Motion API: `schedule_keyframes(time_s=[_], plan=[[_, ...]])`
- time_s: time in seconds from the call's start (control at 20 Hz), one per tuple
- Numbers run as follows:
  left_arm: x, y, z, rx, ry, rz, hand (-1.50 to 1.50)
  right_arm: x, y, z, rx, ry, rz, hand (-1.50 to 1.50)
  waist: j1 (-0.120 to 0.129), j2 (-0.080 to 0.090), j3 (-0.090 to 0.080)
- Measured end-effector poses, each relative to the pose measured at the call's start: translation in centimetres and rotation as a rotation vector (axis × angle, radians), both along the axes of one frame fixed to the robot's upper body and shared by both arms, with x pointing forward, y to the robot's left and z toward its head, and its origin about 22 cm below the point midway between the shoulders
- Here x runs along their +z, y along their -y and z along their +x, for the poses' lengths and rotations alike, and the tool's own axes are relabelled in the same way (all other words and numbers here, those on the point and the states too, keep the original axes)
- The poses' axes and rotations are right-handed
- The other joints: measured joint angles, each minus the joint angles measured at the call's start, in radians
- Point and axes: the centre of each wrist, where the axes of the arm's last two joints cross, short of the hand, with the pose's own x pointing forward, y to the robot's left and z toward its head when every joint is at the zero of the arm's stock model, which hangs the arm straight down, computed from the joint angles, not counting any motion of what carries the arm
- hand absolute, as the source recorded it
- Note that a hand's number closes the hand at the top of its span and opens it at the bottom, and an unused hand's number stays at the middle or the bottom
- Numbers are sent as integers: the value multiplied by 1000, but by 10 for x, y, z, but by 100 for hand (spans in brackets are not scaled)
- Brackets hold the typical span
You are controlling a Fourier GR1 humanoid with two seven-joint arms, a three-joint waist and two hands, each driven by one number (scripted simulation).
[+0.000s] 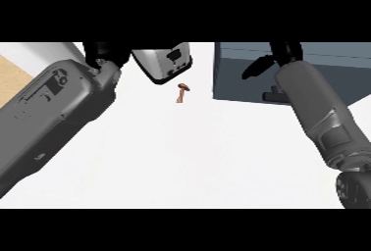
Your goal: Pick up the can, place it into the drawer and close the drawer
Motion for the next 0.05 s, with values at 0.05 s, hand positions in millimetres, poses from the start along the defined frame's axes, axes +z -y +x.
schedule_keyframes(time_s=[0.05], plan=[[0, 0, -1, -2, -1, 1, -150, 2, 0, 1, 5, -3, 30, -150, 1, 2, 1]])
